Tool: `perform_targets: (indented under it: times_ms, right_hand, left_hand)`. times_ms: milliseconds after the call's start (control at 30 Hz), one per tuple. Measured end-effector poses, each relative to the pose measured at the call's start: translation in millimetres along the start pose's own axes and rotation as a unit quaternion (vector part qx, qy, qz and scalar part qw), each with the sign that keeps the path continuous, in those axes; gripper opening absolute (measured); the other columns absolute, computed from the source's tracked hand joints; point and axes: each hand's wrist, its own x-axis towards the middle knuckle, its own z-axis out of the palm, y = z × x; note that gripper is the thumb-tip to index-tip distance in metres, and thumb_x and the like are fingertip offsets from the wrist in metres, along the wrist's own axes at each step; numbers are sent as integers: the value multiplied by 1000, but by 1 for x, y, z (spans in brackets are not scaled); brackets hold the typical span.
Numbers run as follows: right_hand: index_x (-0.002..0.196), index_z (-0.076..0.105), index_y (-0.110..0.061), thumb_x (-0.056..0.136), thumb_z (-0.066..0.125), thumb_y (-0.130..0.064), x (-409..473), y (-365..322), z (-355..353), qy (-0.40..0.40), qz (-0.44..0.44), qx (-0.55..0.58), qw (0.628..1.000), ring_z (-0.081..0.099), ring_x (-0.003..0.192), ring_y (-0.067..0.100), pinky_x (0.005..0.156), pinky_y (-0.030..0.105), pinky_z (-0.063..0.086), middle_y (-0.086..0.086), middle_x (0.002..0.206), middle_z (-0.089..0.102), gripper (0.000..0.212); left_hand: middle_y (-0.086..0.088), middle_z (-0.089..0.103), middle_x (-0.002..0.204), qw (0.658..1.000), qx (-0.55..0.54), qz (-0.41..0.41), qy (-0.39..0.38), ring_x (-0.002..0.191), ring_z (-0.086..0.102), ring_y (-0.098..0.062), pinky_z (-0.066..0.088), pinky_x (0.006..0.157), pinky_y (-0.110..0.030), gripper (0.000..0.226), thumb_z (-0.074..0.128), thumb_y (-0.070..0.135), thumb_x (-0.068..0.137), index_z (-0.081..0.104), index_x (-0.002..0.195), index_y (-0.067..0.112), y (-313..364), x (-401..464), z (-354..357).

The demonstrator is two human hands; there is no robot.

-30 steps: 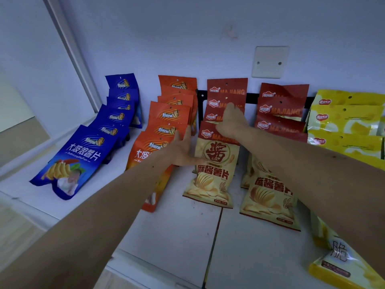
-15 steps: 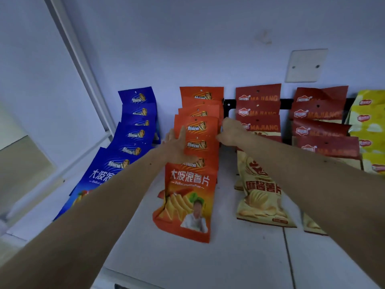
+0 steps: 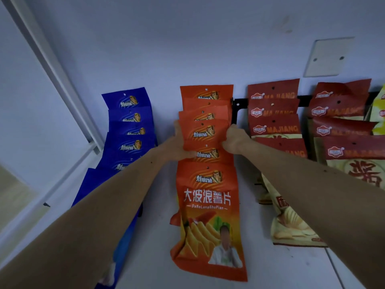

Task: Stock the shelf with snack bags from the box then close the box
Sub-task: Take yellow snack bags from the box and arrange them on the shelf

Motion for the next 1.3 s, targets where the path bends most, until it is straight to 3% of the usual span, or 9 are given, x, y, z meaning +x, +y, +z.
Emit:
perform_targets:
  times_ms: [400,567,700,800,933,1167,1300]
  right_hand:
    - [139,37,1,92,56,-13,6,2,7,-13,-8,18,1000,54,118,31,89,30,45,17,135,48,52]
    - [141,29,2,93,56,-16,1,2,6,-11,5,20,1000,54,118,31,86,31,45,17,135,48,58]
    - [140,25,4,93,57,-16,-8,2,5,-11,17,10,1000,55,116,32,80,30,43,18,131,50,61]
    - [141,25,6,93,57,-15,-15,-1,6,-23,18,2,1000,55,115,31,79,29,43,18,130,50,61]
    - [141,23,8,94,55,-14,-19,-3,8,-32,10,-6,999,55,115,29,78,27,43,18,131,49,61]
    - [142,20,7,93,57,-15,-15,0,12,-38,5,-29,999,54,117,31,81,30,44,19,134,46,66]
    - [141,21,9,93,56,-10,-15,2,13,-32,9,-31,999,56,114,32,77,31,44,20,131,49,63]
  left_hand:
    - [-11,24,156,998,30,50,9,133,44,-25,41,107,-45,130,74,26,82,-42,139,16,-3,18,8]
    - [-9,17,158,998,40,38,22,138,38,-25,39,109,-47,133,76,30,80,-43,138,19,-7,12,7]
    - [-8,18,157,999,42,16,27,139,35,-26,38,108,-45,122,75,35,80,-26,147,18,-8,0,2]
    - [-5,29,153,999,38,13,-3,137,39,-25,41,107,-49,110,75,50,73,2,152,24,-9,-9,-3]
    - [-3,41,149,999,34,-23,-31,133,46,-25,41,107,-51,109,69,68,63,19,150,28,-11,-8,-1]
    - [-4,41,148,998,60,-23,-15,133,46,-25,40,108,-50,99,75,49,74,17,150,24,-12,4,6]
    - [-1,44,145,999,39,-20,-15,129,50,-22,45,103,-51,133,70,83,40,17,149,27,-32,26,7]
